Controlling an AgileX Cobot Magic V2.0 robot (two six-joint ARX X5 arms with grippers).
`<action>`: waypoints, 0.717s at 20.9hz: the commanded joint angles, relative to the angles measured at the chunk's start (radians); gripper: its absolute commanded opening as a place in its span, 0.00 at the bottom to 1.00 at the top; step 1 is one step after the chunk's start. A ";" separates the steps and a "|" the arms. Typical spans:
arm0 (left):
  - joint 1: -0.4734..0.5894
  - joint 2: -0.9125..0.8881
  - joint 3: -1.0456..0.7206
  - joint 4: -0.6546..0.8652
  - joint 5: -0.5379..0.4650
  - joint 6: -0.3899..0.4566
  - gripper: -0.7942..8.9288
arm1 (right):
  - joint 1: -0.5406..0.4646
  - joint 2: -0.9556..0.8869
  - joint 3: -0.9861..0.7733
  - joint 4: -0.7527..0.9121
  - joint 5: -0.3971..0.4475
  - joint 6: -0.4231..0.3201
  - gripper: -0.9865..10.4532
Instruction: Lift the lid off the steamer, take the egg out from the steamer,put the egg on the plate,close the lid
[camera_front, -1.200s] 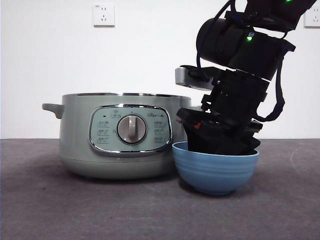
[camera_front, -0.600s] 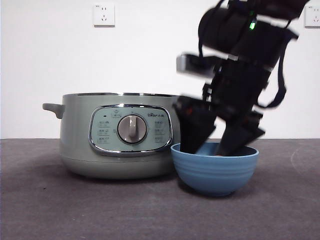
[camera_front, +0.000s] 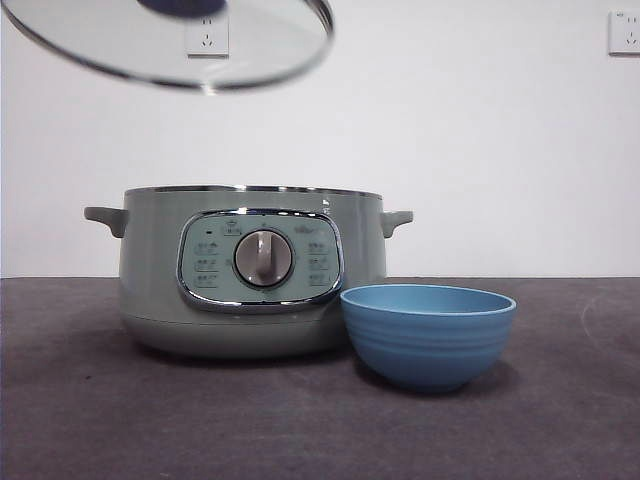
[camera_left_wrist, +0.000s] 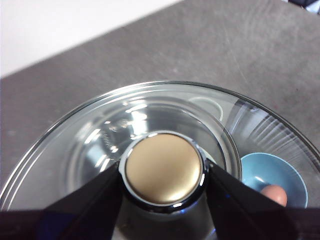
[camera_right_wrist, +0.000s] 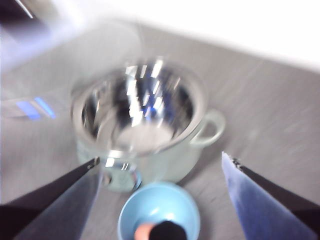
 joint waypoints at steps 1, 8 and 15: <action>-0.002 0.075 0.021 0.100 0.018 -0.007 0.07 | 0.001 -0.094 -0.006 -0.026 0.031 0.022 0.45; -0.006 0.229 0.021 0.252 0.017 -0.010 0.07 | 0.001 -0.216 -0.006 -0.102 0.031 0.064 0.45; -0.008 0.297 0.021 0.327 -0.009 -0.010 0.07 | 0.001 -0.222 -0.006 -0.143 0.029 0.073 0.45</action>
